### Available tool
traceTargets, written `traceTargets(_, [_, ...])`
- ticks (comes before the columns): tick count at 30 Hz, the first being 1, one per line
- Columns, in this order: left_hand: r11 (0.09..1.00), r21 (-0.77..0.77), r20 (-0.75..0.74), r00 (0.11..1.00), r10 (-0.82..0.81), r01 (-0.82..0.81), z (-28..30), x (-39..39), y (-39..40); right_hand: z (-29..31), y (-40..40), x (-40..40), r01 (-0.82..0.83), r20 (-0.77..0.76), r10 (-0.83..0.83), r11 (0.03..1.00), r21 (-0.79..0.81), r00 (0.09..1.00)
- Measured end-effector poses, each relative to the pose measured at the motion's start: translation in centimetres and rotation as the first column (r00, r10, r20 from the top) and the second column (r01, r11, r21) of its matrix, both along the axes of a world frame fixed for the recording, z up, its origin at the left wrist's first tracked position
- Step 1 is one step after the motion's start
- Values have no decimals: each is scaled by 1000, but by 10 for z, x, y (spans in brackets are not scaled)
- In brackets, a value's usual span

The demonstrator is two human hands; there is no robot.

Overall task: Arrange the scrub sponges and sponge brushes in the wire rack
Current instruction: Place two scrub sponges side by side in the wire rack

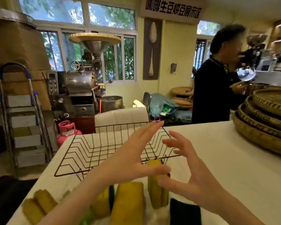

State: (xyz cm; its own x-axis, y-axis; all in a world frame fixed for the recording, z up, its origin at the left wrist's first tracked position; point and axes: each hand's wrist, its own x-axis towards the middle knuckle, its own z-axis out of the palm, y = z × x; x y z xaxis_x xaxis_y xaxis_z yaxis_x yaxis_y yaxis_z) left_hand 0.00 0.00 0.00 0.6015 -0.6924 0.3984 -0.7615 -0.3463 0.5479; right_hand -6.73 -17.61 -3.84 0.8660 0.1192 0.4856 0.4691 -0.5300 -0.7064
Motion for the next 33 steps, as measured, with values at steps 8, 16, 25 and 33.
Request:
traceTargets(8, [946,303,-74,993,-95,113,-45,-3,-14,-46,-14,-46,-1,-393,-51,991,-131,918])
traceTargets(16, [914,402,180,983,-24,-51,-64,2,-22,-65,-22,-56,-108,-422,-54,930,-351,905])
traceTargets(25, [855,501,318,947,-39,-133,-54,-2,-8,-64,-46,-35,-25,-332,-52,974,-225,942])
traceTargets(33, [903,380,377,925,49,-202,-44,-16,-9,-66,-68,0,112,-289,-139,988,-108,947])
